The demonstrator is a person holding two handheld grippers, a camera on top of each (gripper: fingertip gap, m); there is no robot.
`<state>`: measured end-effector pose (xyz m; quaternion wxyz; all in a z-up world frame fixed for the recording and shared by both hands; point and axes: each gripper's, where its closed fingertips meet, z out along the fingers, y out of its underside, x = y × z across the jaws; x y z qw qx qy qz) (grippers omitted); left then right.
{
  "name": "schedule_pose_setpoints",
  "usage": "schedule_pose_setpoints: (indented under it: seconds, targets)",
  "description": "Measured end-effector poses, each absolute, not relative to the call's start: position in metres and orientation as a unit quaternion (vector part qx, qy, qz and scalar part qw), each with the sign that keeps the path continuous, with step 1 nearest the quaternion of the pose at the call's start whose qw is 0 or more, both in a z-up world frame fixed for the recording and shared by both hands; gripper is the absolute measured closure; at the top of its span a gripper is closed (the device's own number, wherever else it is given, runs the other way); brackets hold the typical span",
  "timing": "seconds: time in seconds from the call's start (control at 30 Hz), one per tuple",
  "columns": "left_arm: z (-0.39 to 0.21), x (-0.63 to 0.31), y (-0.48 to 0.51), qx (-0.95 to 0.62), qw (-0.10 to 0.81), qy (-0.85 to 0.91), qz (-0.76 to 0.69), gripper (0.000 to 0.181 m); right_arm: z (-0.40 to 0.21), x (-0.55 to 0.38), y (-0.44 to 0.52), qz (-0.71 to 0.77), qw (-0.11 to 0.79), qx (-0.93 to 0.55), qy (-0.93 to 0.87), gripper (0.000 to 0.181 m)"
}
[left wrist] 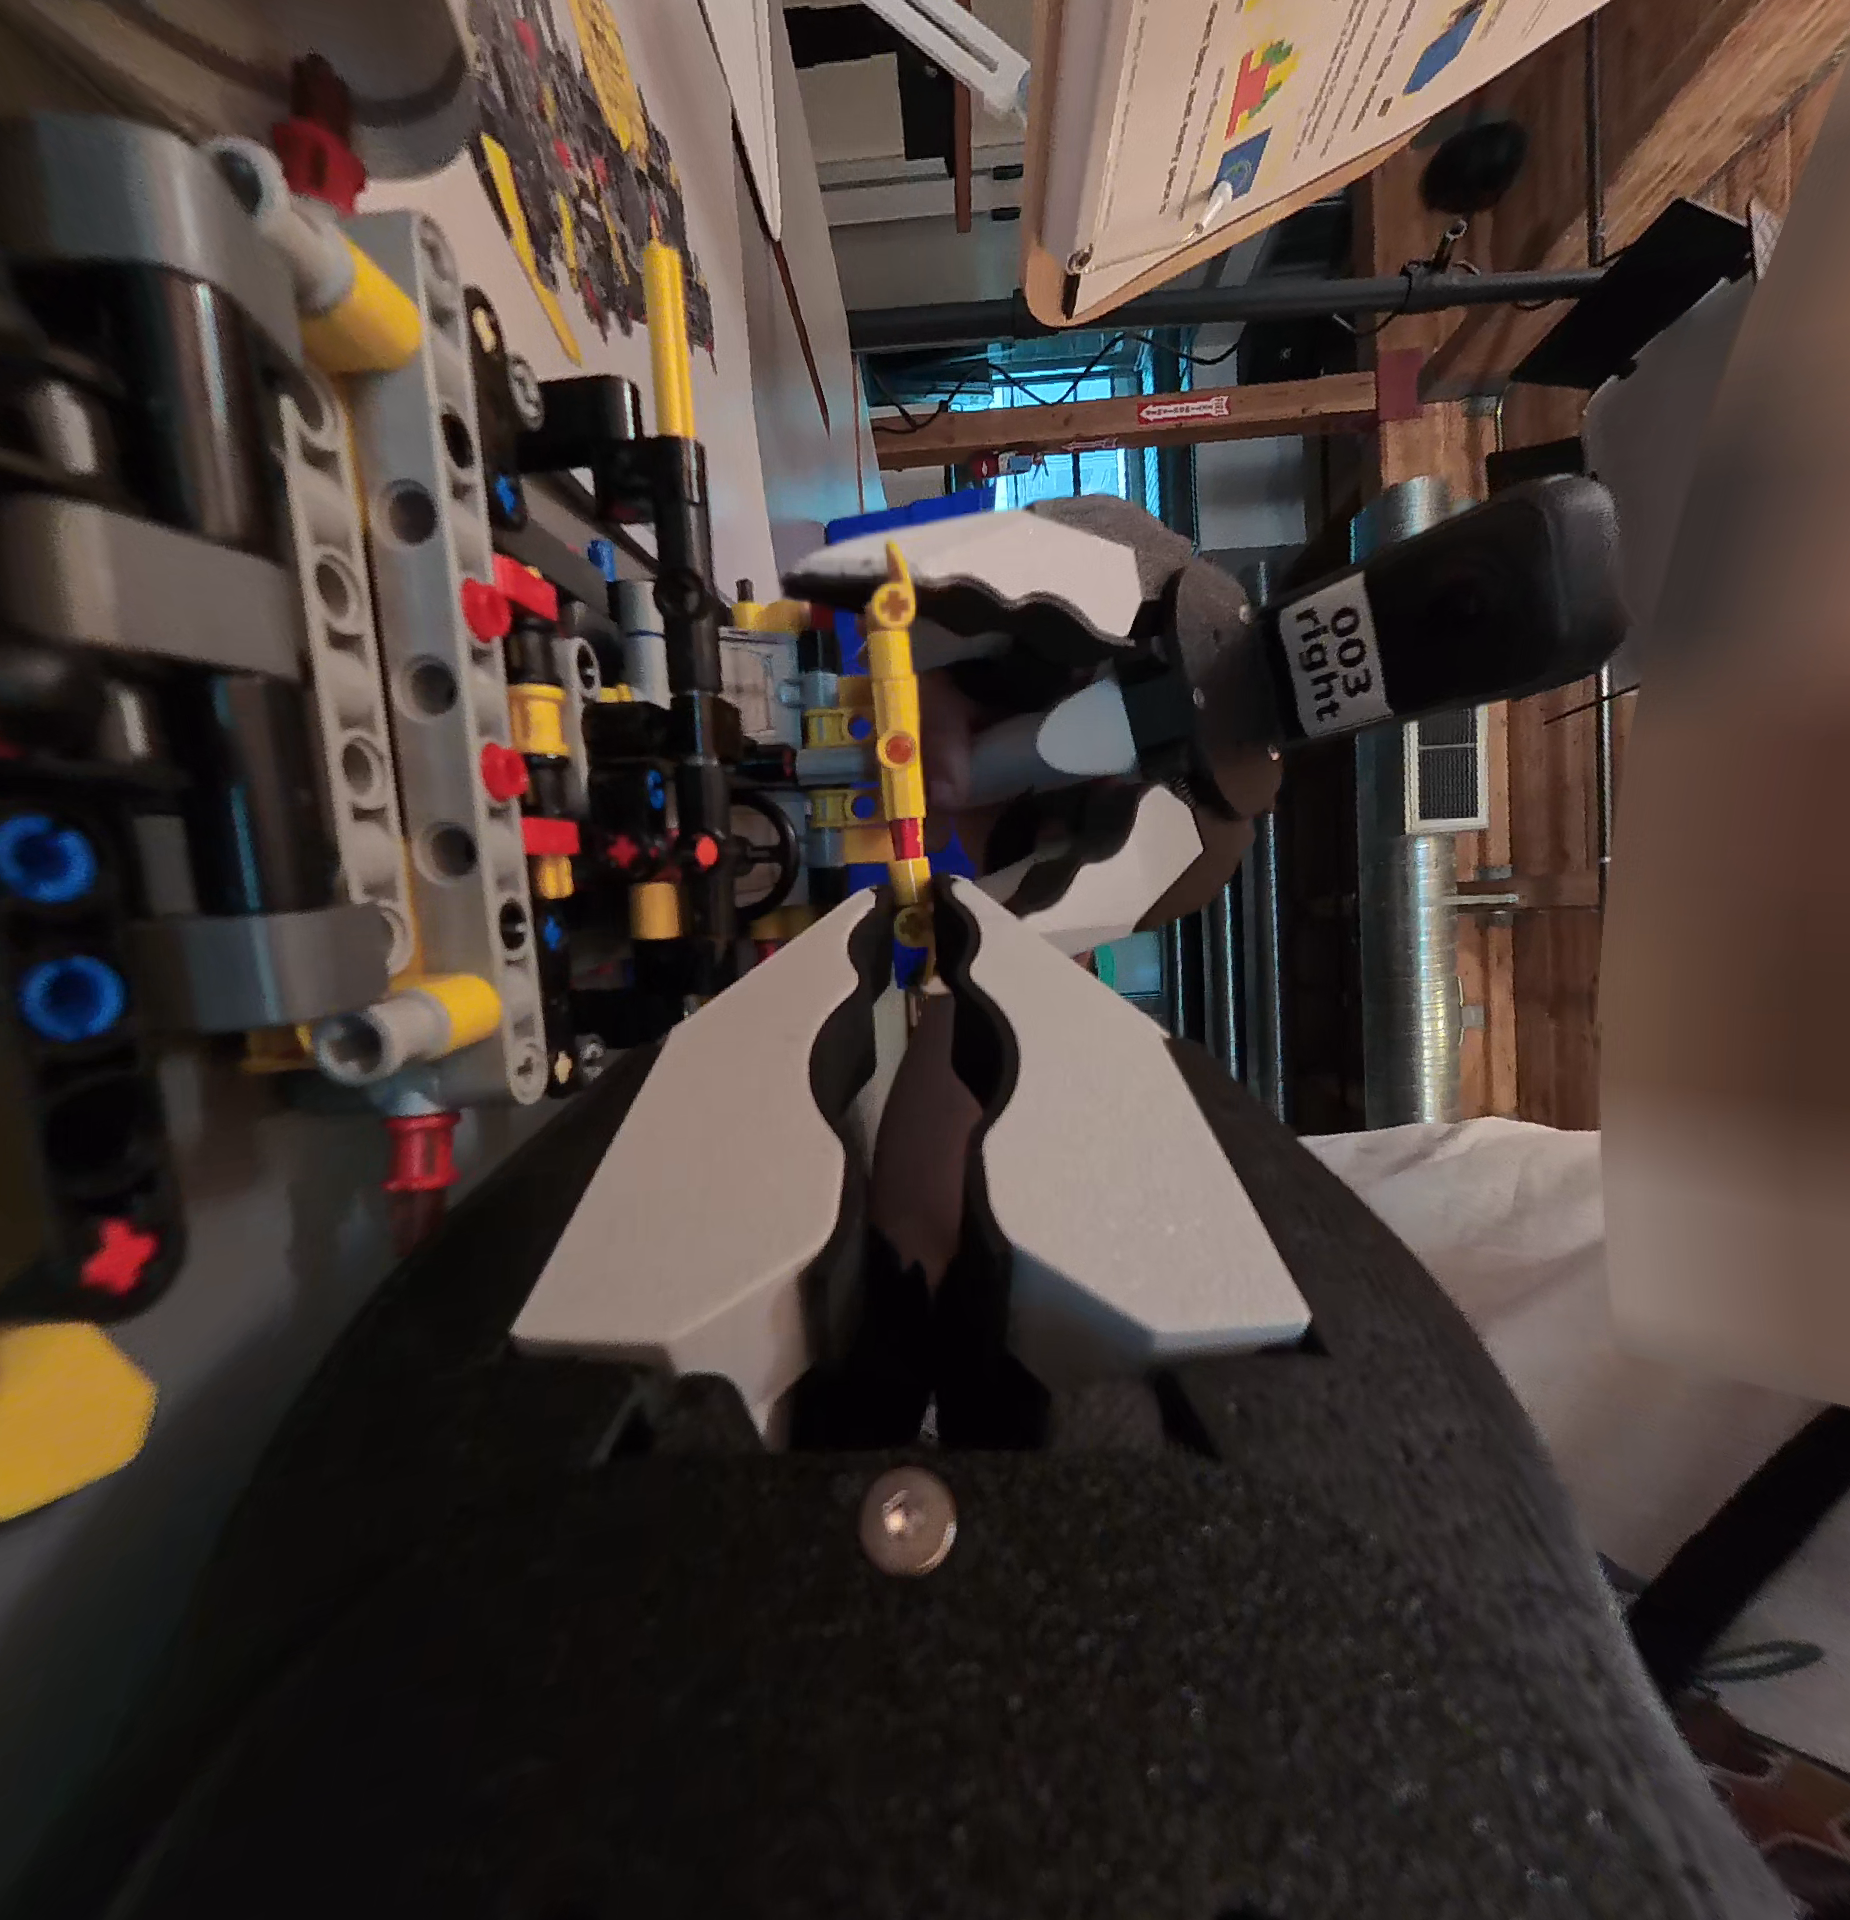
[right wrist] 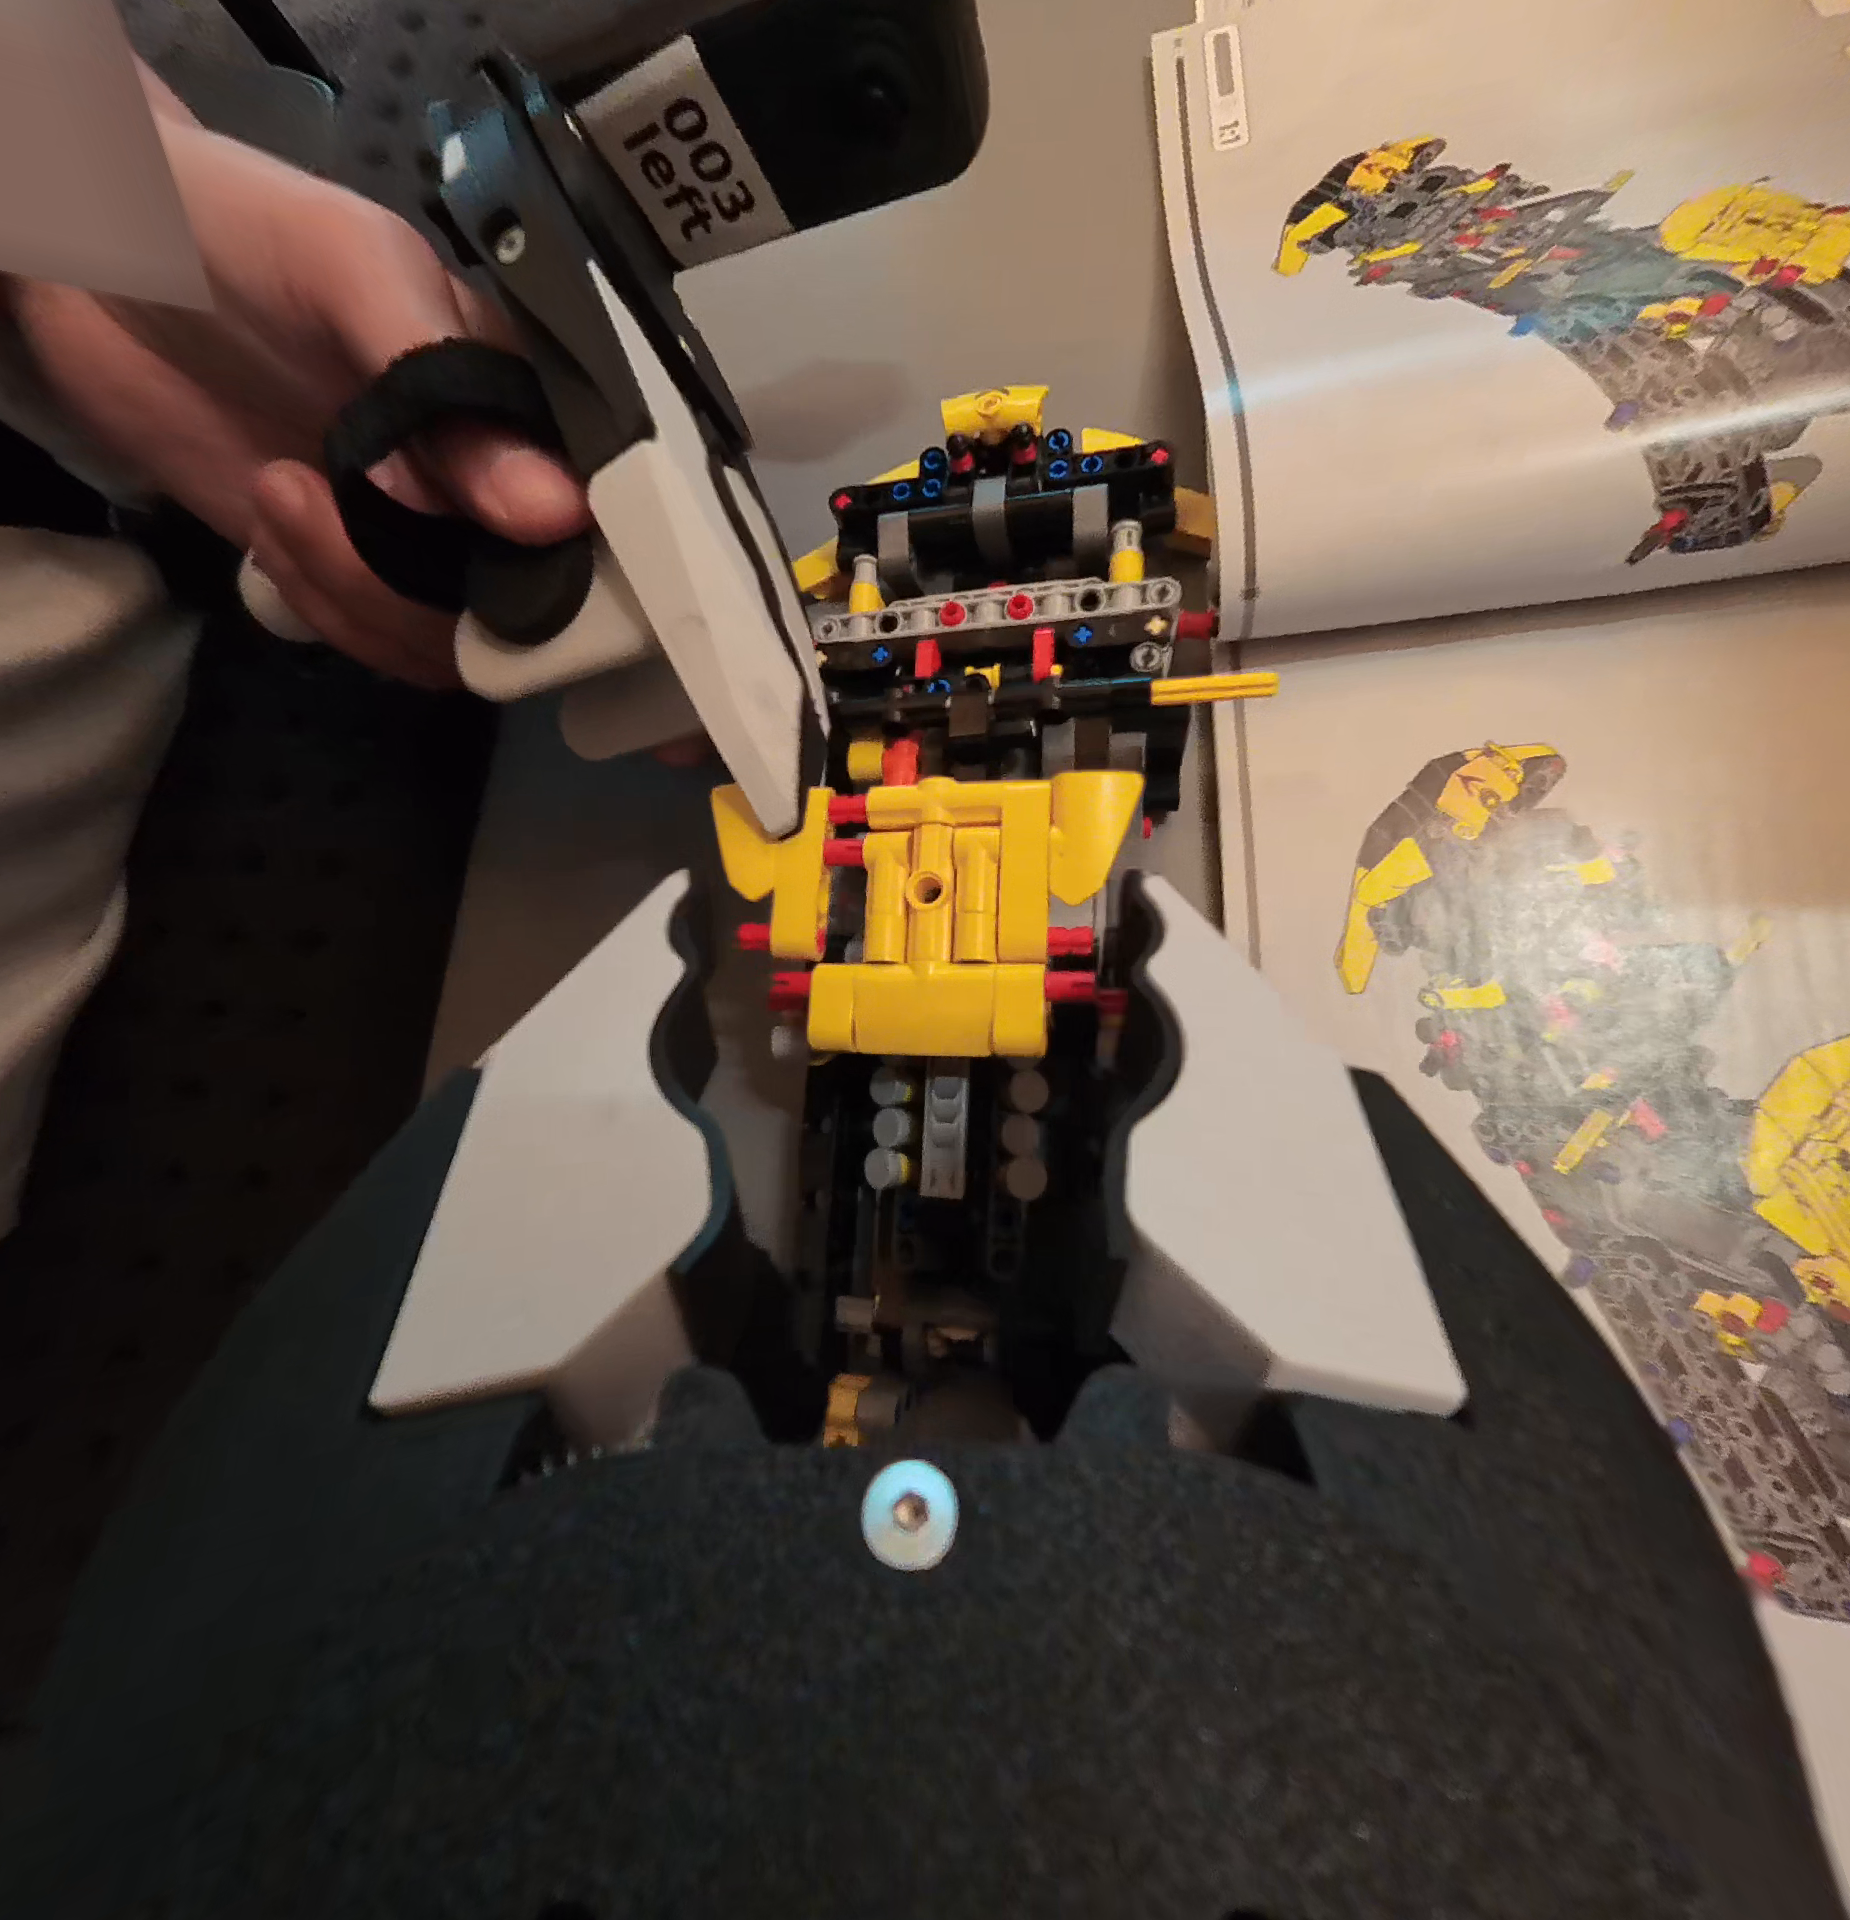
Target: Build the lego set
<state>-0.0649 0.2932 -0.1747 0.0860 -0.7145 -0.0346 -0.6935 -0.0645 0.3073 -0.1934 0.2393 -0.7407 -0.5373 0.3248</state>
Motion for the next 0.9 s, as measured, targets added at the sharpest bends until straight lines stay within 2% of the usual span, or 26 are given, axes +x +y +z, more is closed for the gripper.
schedule_pose_setpoints:
  seconds: [0.1,0.17,0.23,0.33,0.77,0.9]
  targets:
    - [-0.175,-0.064,0.294,-0.714,0.090,-0.032,-0.693,0.174,-0.191,-0.066,0.312,0.312,0.248,-0.746,-0.533,0.084]
    - [-0.175,-0.064,0.295,-0.714,0.091,-0.033,-0.693,0.174,-0.190,-0.070,0.317,0.300,0.268,-0.739,-0.540,0.079]
    - [-0.175,-0.063,0.296,-0.714,0.090,-0.033,-0.693,0.174,-0.193,-0.075,0.315,0.297,0.264,-0.732,-0.554,0.083]
    - [-0.175,-0.062,0.296,-0.714,0.087,-0.033,-0.694,0.174,-0.199,-0.077,0.315,0.289,0.259,-0.729,-0.564,0.099]
    - [-0.176,-0.060,0.299,-0.715,0.109,-0.051,-0.688,0.174,-0.200,-0.076,0.316,0.314,0.279,-0.733,-0.535,0.102]
    - [-0.175,-0.060,0.298,-0.698,0.091,-0.076,-0.706,0.175,-0.198,-0.076,0.315,0.330,0.284,-0.727,-0.531,0.102]
